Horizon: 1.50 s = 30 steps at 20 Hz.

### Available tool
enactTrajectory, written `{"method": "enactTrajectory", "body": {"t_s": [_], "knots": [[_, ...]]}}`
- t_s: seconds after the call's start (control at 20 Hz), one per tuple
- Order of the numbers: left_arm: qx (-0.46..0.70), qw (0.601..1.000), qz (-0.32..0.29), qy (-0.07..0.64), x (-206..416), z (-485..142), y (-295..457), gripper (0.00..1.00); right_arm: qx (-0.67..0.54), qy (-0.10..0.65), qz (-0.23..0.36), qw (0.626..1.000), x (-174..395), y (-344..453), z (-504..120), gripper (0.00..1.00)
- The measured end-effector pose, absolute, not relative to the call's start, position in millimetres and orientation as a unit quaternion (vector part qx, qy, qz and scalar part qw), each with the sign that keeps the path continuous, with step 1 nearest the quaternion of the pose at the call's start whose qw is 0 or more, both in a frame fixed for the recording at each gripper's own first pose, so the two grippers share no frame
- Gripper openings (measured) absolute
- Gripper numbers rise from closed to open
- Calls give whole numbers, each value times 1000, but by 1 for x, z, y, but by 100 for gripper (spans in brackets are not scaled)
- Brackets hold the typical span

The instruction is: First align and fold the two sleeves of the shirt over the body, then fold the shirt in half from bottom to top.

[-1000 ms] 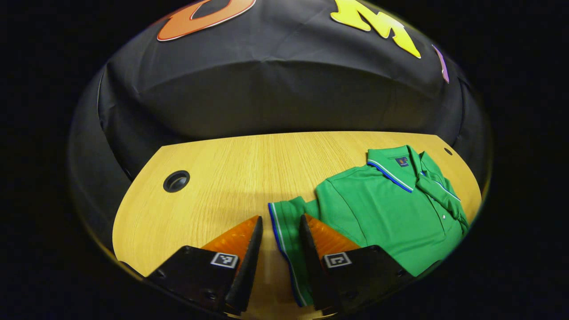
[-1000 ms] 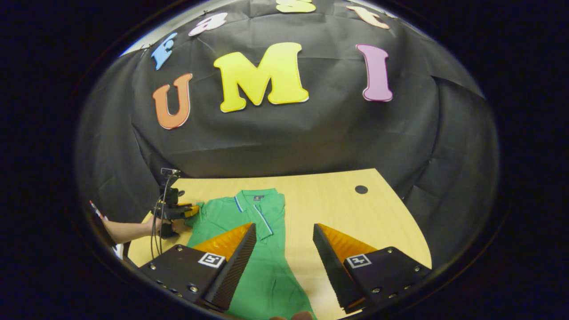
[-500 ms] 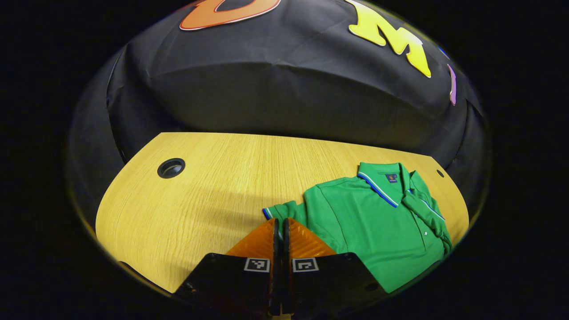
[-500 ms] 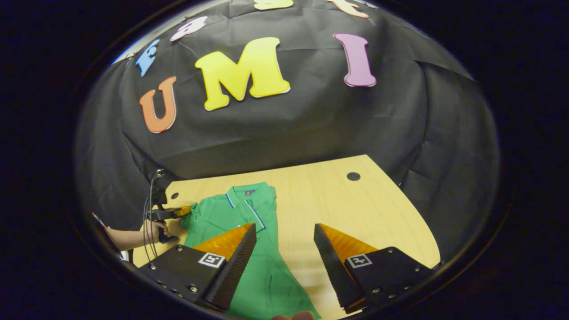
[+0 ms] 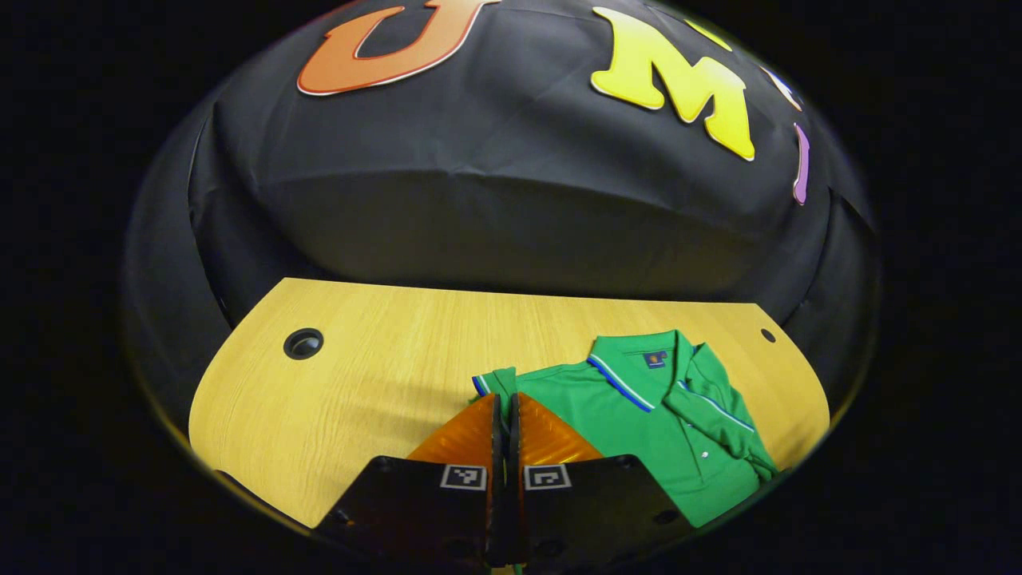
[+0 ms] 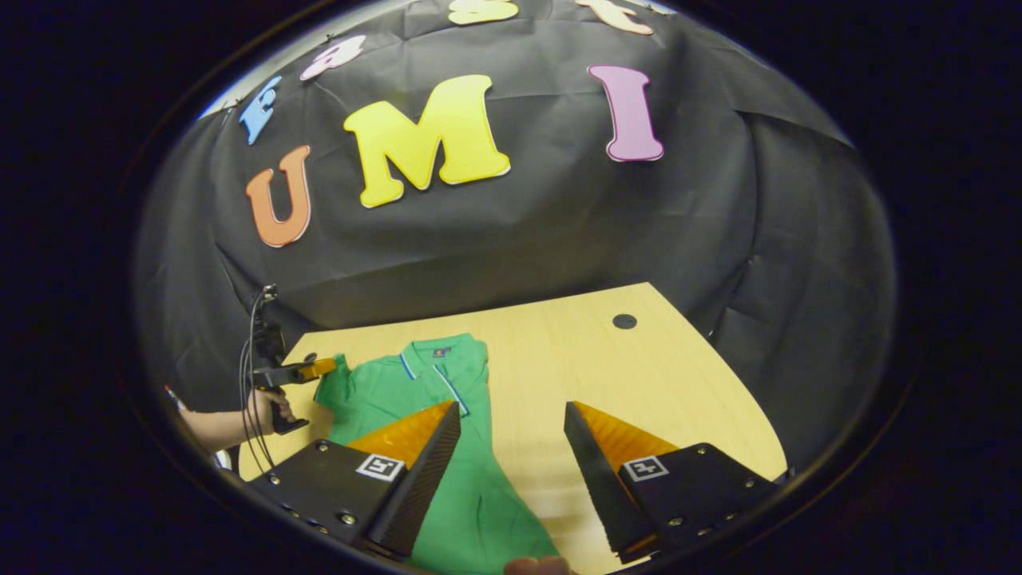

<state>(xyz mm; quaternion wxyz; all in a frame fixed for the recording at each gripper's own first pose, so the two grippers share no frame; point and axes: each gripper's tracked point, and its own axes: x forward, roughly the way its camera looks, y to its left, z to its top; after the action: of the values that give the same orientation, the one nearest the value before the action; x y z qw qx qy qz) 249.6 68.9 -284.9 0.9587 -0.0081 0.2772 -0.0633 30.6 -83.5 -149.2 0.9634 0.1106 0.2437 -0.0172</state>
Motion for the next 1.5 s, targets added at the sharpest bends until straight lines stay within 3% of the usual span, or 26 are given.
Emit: {"method": "enactTrajectory", "body": {"t_s": [0.4, 0.85, 0.95, 1.05, 1.2, 1.5], "knots": [[3, 958, -88, 273, 247, -264, -3, 3, 135, 225, -53, 963, 0, -121, -143, 84], [34, 942, -119, 312, 241, -316, -84, 5, 144, 234, -79, 958, -27, -149, -158, 84], [31, 939, -116, 322, 237, -326, -90, 14, 149, 240, -80, 956, -30, -150, -163, 84], [16, 937, -127, 324, 229, -326, -101, 34, 152, 241, -78, 955, -28, -150, -165, 84], [13, 941, -119, 315, 206, -314, -88, 100, 150, 240, -62, 957, -22, -143, -165, 84], [-17, 949, -98, 300, 121, -266, -25, 100, 134, 244, -8, 960, -7, -117, -173, 84]]}}
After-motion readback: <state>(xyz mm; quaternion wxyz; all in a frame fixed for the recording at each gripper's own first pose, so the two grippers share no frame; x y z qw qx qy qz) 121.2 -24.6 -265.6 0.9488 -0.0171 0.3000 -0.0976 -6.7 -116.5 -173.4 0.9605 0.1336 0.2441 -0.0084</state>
